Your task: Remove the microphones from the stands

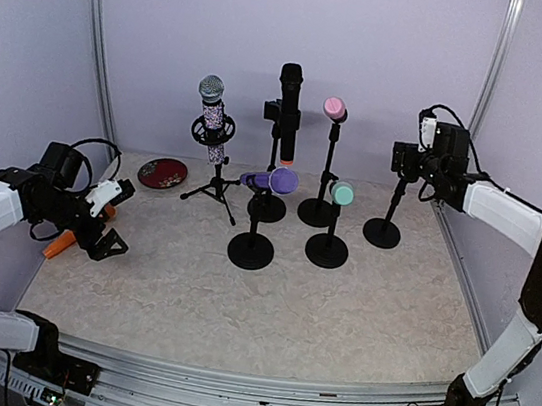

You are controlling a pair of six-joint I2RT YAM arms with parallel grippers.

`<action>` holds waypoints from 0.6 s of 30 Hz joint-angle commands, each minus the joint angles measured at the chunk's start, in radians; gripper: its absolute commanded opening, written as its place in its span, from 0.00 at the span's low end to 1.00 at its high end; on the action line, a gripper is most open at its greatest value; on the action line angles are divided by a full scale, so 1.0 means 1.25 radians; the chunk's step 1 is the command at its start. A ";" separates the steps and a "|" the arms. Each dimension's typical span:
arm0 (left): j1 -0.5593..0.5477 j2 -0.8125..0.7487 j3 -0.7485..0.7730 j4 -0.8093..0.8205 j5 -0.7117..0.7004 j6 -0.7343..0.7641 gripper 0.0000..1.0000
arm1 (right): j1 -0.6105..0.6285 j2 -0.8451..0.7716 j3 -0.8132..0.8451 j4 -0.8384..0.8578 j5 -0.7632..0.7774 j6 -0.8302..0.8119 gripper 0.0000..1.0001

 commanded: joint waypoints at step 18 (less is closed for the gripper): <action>0.024 -0.029 0.073 0.143 -0.068 -0.141 0.99 | 0.560 -0.255 -0.081 -0.061 -0.005 0.051 1.00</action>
